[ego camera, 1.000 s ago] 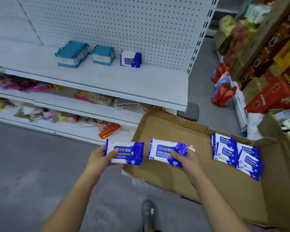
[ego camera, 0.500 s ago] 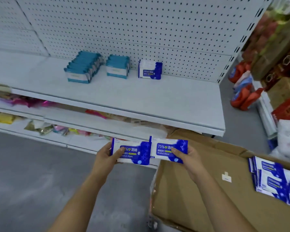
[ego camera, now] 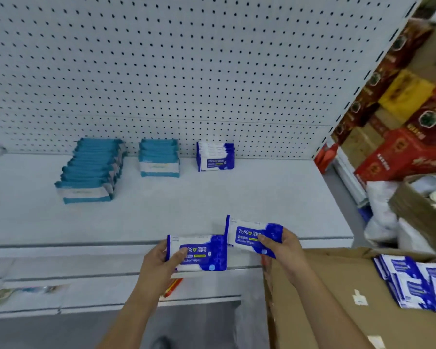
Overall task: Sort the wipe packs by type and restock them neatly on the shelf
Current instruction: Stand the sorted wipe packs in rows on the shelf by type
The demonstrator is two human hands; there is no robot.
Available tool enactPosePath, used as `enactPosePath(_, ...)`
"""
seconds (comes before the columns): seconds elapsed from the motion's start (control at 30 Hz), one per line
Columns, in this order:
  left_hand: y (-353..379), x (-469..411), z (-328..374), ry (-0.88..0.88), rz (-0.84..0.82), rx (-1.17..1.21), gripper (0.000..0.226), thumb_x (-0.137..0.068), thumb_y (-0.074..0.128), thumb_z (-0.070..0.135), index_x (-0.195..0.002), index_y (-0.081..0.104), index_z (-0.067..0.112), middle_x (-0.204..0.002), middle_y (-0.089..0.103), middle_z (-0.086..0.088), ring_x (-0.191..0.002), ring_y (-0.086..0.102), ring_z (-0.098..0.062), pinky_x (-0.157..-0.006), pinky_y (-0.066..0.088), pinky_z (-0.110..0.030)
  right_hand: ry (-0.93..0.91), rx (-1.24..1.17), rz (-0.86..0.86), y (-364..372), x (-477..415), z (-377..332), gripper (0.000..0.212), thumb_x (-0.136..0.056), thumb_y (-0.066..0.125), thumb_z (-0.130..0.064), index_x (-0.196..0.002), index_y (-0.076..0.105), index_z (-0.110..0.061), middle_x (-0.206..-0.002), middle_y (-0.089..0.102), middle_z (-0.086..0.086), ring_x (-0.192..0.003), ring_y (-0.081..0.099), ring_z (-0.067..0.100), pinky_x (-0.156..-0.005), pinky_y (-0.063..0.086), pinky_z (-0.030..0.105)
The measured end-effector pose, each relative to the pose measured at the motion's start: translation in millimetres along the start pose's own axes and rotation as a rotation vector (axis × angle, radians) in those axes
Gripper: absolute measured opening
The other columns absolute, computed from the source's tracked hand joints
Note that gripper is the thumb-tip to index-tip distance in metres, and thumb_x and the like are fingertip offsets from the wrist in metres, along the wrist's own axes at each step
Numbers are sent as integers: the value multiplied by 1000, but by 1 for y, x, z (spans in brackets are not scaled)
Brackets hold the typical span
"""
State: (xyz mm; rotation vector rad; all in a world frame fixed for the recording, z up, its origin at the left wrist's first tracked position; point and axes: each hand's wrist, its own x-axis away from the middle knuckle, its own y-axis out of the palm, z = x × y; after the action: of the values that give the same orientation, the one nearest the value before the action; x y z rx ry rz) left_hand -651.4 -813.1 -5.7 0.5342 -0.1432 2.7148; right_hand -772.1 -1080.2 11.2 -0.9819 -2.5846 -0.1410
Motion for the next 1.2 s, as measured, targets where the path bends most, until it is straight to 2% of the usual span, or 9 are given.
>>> enactPosePath(0.2, -38, -64, 32, 10, -72, -40, 14, -90, 71, 24, -102, 65, 26, -96, 76, 4, -91, 71, -20, -75, 58, -36, -52, 44, 73, 55, -20, -36, 22, -86, 71, 1, -95, 64, -18, -91, 73, 4, -81, 71, 15, -68, 58, 25)
enactPosePath(0.27, -40, -81, 44, 35, -105, -54, 15, -90, 70, 24, -105, 64, 24, -101, 75, 0, -91, 71, -19, -70, 56, -31, -73, 54, 90, 64, -27, -47, 23, -86, 72, 1, -97, 65, -18, -94, 73, 4, -88, 71, 20, -77, 60, 30)
enactPosePath(0.4, -34, -104, 62, 60, -157, -57, 15, -91, 69, 23, -104, 63, 28, -100, 74, 7, -91, 70, -14, -70, 54, -26, -79, 71, 84, 70, -51, -60, 26, -84, 75, -3, -106, 66, -13, -105, 74, 9, -100, 70, 29, -90, 58, 47)
enactPosePath(0.57, -27, -127, 69, 58, -176, -87, 18, -89, 72, 23, -99, 62, 34, -89, 74, 16, -88, 71, -11, -70, 56, -24, -82, 55, 74, 84, -94, -71, 25, -86, 74, -5, -105, 64, -17, -107, 72, 6, -100, 70, 22, -81, 61, 31)
enactPosePath(0.7, -22, -138, 63, 28, -158, -110, 19, -88, 73, 19, -102, 63, 28, -87, 77, 15, -88, 73, -14, -69, 57, -25, -94, 63, 36, 96, -142, -76, 24, -87, 73, -7, -105, 65, -19, -107, 71, 2, -99, 69, 16, -77, 58, 23)
enactPosePath(0.93, -3, -176, 75, -19, -75, -150, 23, -86, 75, 13, -106, 65, 19, -94, 78, 6, -89, 74, -20, -77, 60, -35, -139, 109, -25, 108, -232, -85, 24, -82, 76, 0, -94, 69, -20, -101, 71, 2, -92, 67, 16, -71, 54, 14)
enactPosePath(1.03, 13, -185, 78, -13, -74, -132, 26, -83, 80, 11, -103, 64, 15, -93, 78, 0, -84, 73, -18, -72, 58, -27, -176, 182, 3, 109, -257, -77, 27, -76, 79, 2, -88, 70, -21, -95, 72, 3, -85, 67, 17, -75, 53, 22)
enactPosePath(1.1, 22, -191, 75, 19, -84, -141, 36, -73, 86, 21, -99, 64, 9, -90, 76, -7, -79, 68, -20, -69, 54, -28, -204, 215, 61, 109, -266, -70, 26, -73, 83, -2, -88, 68, -16, -89, 72, 3, -80, 67, 16, -71, 51, 24)
enactPosePath(1.2, 35, -201, 71, 31, -86, -187, 48, -60, 85, 35, -94, 66, 8, -95, 75, -8, -82, 66, -21, -76, 55, -36, -179, 156, 149, 112, -265, -63, 41, -73, 86, -8, -100, 57, -19, -95, 67, -2, -84, 65, 10, -68, 46, 15)
